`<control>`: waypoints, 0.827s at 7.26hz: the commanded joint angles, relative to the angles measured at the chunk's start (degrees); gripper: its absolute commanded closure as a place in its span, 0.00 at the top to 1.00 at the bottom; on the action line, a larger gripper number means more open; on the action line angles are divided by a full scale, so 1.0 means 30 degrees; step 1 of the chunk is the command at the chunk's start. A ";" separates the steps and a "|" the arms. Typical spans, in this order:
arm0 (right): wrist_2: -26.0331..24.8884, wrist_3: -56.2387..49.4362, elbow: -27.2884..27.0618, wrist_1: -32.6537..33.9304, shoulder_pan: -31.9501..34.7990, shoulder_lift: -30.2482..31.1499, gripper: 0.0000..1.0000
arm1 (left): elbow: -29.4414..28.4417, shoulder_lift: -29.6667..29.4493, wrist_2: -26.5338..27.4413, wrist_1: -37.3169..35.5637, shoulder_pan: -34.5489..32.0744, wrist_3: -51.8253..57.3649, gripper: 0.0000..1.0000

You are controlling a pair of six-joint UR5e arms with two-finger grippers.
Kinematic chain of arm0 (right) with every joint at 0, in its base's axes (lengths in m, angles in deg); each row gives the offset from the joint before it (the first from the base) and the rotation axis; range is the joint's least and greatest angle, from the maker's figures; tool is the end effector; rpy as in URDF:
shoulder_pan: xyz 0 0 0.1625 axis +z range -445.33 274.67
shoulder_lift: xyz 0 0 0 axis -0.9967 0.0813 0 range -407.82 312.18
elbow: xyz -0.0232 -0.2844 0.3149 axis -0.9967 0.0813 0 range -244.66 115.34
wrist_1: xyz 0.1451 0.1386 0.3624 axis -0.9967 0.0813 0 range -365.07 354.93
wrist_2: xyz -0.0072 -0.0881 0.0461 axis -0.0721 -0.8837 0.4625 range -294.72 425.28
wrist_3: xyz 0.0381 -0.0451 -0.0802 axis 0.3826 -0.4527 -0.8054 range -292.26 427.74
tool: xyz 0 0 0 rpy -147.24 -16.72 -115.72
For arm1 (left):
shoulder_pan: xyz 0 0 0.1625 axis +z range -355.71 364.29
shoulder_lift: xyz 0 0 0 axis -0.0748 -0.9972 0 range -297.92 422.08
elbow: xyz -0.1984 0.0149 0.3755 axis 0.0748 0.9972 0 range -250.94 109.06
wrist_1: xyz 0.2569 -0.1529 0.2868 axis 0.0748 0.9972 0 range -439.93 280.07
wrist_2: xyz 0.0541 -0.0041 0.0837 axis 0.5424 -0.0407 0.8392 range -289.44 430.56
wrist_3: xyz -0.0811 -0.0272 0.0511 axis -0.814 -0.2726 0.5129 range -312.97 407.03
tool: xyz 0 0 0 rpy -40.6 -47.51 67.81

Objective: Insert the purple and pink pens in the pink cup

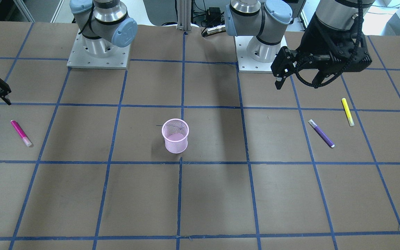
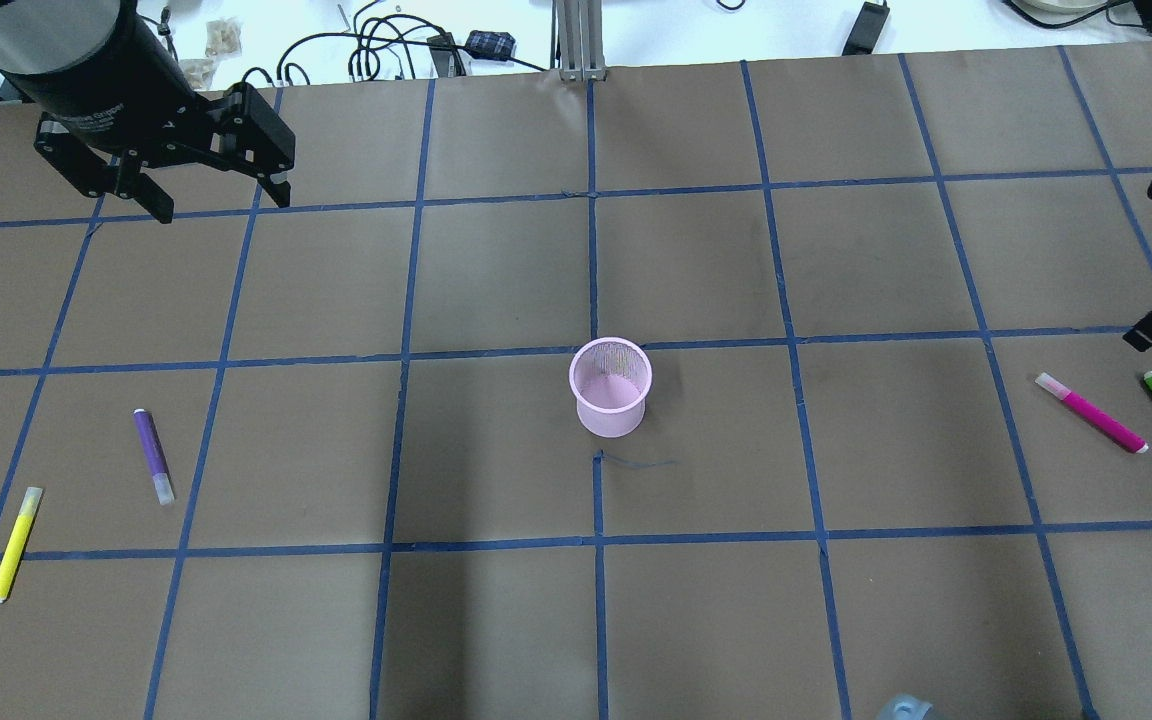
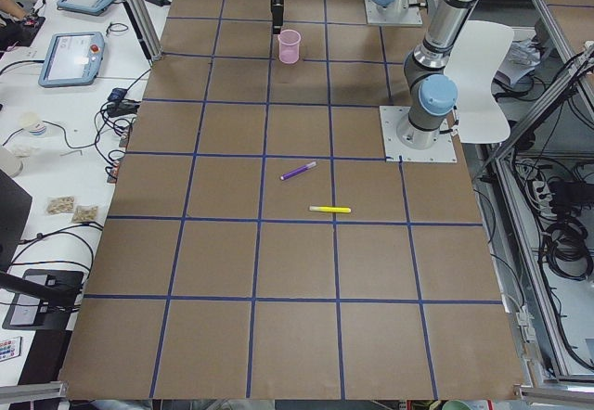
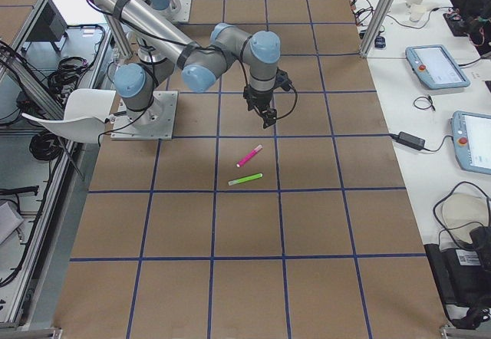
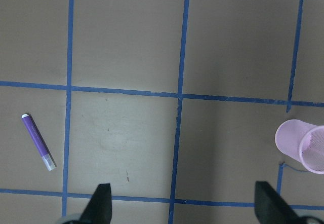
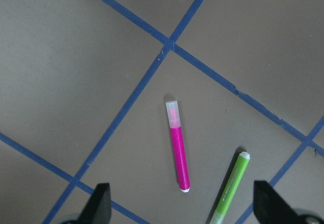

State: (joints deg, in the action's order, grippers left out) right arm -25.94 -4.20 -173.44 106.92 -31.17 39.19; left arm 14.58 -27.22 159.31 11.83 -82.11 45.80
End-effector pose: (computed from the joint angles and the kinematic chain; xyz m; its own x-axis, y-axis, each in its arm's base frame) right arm -0.1784 -0.4712 0.3422 -0.8078 -0.5893 0.0103 -0.5891 0.8078 0.0192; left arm -0.1043 -0.4985 0.5294 -0.9963 -0.0828 0.0231 -0.0841 0.9947 -0.0592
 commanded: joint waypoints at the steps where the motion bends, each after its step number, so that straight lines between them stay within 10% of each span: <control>1: 0.0490 -0.3457 -0.0915 0.1195 -0.1876 -0.1573 1.00 | 0.0000 0.0000 -0.0050 0.0000 0.0000 -0.0001 1.00; 6: 0.0406 -0.6397 -0.4950 0.9233 -0.2177 -0.3016 1.00 | 0.0000 0.0000 -0.0138 -0.0058 0.0000 -0.0001 1.00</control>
State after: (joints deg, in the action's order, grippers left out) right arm -24.56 -22.32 -183.95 126.86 -37.66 30.29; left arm 14.58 -27.22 158.97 11.66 -82.11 45.93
